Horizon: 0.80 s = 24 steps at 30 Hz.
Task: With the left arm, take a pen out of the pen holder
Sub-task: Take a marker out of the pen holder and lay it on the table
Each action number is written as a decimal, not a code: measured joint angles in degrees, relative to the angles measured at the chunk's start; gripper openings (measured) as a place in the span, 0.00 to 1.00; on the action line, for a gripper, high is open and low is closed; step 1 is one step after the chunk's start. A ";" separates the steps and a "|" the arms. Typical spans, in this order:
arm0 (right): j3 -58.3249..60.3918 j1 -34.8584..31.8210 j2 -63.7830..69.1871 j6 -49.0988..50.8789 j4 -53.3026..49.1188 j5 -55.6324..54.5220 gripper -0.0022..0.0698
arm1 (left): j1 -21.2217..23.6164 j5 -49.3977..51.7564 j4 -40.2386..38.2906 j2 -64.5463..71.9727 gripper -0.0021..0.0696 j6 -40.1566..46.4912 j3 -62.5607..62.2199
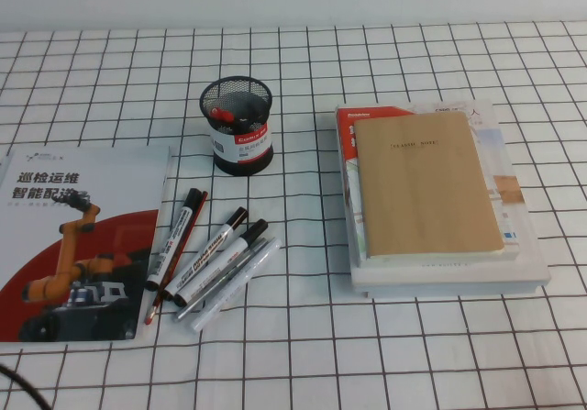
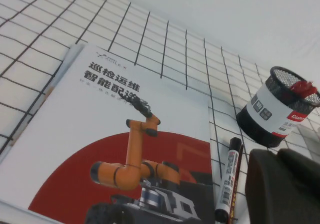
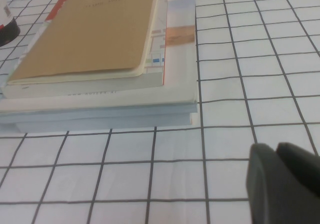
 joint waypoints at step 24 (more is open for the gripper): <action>0.00 0.00 0.00 0.00 0.00 0.00 0.01 | 0.00 18.60 -26.68 46.26 0.02 50.33 -36.39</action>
